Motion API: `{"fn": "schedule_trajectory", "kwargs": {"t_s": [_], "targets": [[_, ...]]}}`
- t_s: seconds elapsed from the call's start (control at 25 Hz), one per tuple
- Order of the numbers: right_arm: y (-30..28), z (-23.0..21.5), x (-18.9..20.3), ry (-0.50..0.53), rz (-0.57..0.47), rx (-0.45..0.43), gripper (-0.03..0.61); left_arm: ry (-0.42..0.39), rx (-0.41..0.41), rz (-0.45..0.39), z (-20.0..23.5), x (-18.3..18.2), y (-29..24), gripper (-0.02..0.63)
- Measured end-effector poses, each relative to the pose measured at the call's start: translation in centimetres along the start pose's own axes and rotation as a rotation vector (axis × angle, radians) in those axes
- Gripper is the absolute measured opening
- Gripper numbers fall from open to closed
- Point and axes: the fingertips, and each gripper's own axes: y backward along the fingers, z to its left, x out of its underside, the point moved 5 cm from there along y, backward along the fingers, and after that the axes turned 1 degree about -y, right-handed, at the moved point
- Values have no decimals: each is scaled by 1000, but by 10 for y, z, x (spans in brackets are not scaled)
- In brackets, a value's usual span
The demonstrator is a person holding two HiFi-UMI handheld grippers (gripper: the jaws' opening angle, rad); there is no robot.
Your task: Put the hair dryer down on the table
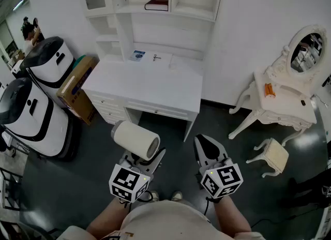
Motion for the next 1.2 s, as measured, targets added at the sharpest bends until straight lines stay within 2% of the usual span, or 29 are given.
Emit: {"fn": "schedule_trajectory", "kwargs": {"t_s": [0.8,1.2], "targets": [[3,-8,5,-26,-7,-12,32,10,-7,21,-4,7,-6,212],[13,-22,9,-25,3,-42,32,9,-25,34,-21,8,-14,212]]}}
